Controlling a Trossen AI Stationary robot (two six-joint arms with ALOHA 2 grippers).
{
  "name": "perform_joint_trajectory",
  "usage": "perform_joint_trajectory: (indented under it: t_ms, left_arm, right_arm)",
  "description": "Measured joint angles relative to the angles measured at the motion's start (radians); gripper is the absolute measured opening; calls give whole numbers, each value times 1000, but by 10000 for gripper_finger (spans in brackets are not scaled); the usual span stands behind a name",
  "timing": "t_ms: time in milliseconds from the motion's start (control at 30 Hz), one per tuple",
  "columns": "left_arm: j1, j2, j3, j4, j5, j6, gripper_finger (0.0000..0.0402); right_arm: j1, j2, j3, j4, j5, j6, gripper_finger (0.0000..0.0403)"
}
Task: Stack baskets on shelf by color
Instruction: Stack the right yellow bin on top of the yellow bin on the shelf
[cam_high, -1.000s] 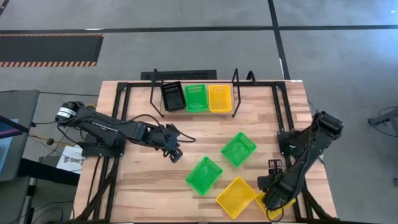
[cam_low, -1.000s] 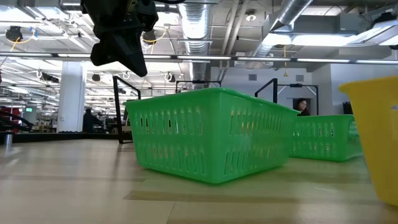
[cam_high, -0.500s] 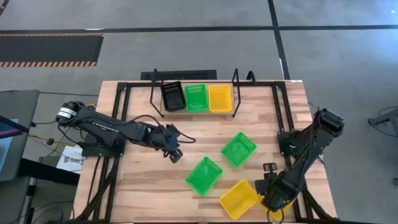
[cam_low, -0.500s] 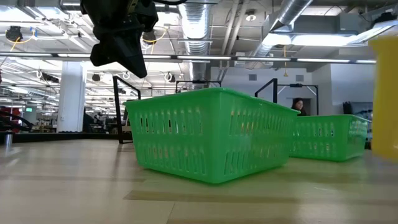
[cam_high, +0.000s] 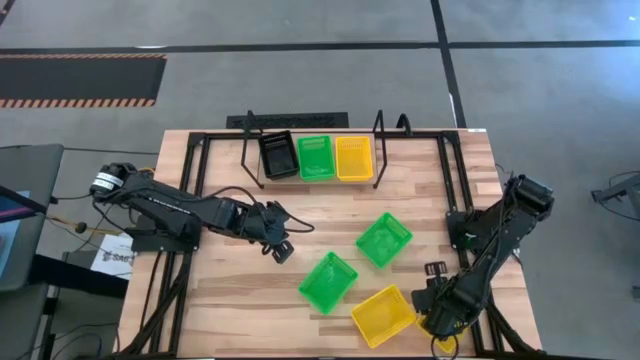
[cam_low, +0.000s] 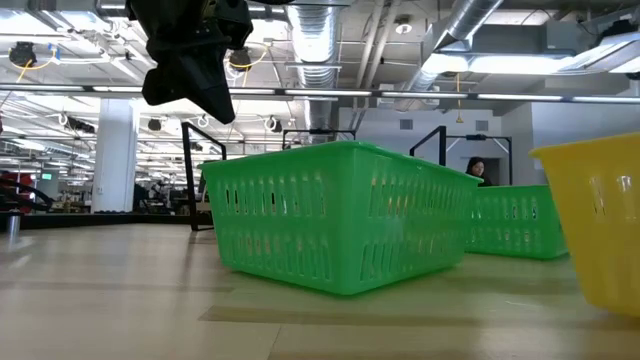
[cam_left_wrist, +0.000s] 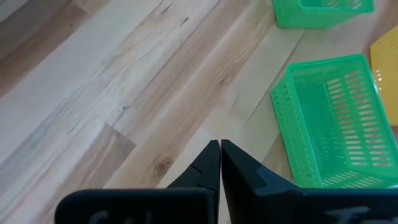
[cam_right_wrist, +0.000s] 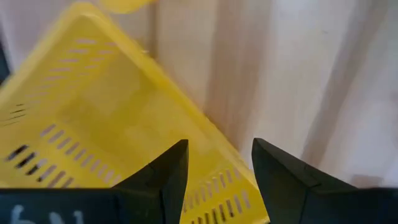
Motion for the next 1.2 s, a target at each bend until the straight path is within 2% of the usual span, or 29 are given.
perform_joint_trajectory:
  t_ms: [333, 567, 733, 833, 967, 1000, 1200]
  left_arm:
    - [0, 0, 0, 0, -1, -15, 0]
    - [0, 0, 0, 0, -1, -17, 0]
    - [0, 0, 0, 1, -1, -26, 0]
    - [0, 0, 0, 1, -1, -34, 0]
    - [0, 0, 0, 1, -1, -42, 0]
    - [0, 0, 0, 1, -1, -43, 0]
    - [0, 0, 0, 1, 6, -42, 0]
  right_arm:
    - [1, -1, -8, 42, 60, -63, 195]
    - [-8, 0, -93, 148, 31, -62, 195]
    - [-15, 0, -111, 144, 3, -35, 188]
    - [-38, 0, -113, 118, -41, 8, 148]
    - [-69, 0, -113, 94, -94, 55, 33]
    - [-75, 0, -113, 94, -105, 62, 18]
    - [-90, 0, -33, -38, -114, 143, 8]
